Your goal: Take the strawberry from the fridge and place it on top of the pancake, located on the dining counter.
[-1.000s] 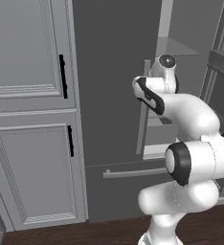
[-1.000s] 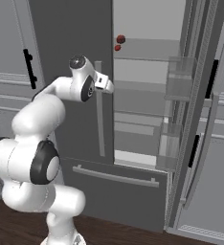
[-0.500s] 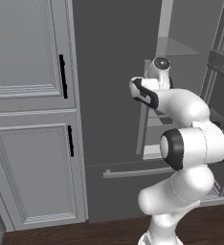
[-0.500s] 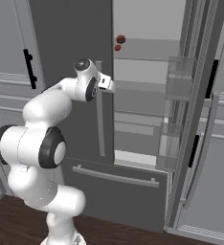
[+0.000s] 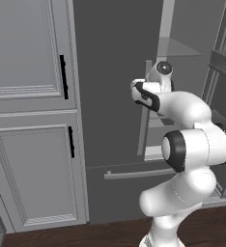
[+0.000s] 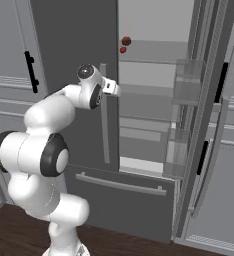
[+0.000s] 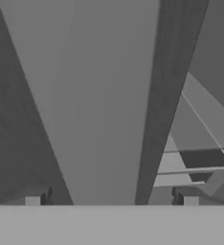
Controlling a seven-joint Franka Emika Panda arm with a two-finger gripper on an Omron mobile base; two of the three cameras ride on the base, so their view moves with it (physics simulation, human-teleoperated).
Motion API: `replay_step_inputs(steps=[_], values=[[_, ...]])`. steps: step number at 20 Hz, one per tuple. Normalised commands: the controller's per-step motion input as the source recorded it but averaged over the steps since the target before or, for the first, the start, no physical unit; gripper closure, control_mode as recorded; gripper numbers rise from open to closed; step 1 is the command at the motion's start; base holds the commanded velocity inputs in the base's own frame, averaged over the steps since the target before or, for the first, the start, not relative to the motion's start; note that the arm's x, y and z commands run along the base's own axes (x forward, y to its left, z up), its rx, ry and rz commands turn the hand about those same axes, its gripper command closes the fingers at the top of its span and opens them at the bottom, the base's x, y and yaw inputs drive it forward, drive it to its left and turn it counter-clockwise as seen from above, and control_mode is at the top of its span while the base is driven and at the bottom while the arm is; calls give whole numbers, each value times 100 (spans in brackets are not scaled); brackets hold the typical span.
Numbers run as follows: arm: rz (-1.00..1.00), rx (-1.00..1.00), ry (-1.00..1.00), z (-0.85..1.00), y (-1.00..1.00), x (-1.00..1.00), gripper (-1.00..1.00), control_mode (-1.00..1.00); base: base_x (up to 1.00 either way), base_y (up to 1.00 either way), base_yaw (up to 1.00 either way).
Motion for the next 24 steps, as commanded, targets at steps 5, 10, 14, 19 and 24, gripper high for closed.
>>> replay_step_inputs(steps=[5,10,14,19,24], values=[[0,0,-22,-43,0,33,-100,-100,0,0,0],[0,0,-5,-37,3,72,100,-100,0,0,0],[0,1,0,-28,33,58,100,-100,0,0,0],[0,15,7,-9,87,-23,100,-100,0,0,0],[0,17,8,-1,100,-72,100,-100,0,0,0]])
